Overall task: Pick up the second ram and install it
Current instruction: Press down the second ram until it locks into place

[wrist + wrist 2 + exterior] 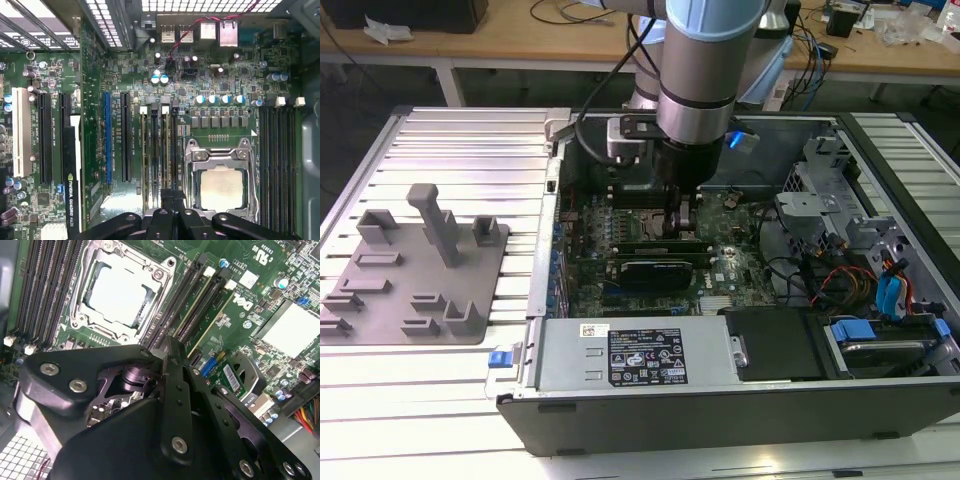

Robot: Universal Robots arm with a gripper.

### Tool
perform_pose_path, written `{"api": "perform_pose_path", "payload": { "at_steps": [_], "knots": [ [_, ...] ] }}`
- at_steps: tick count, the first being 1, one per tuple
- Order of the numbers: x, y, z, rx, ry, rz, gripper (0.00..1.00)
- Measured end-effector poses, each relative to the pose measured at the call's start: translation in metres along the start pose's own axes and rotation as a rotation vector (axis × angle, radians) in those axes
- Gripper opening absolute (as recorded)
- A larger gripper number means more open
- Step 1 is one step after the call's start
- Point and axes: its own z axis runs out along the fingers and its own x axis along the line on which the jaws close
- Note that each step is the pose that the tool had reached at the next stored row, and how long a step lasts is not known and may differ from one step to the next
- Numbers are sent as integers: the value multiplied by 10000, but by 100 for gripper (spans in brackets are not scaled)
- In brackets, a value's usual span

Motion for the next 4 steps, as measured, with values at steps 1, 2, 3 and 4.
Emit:
{"api": "perform_pose_path", "payload": {
  "at_steps": [1, 2, 3, 4],
  "knots": [
    [0, -1, 0, 0, 0, 0, 8],
    [0, -1, 0, 0, 0, 0, 8],
    [0, -1, 0, 0, 0, 0, 8],
    [0, -2, 0, 0, 0, 0, 8]
  ]
}}
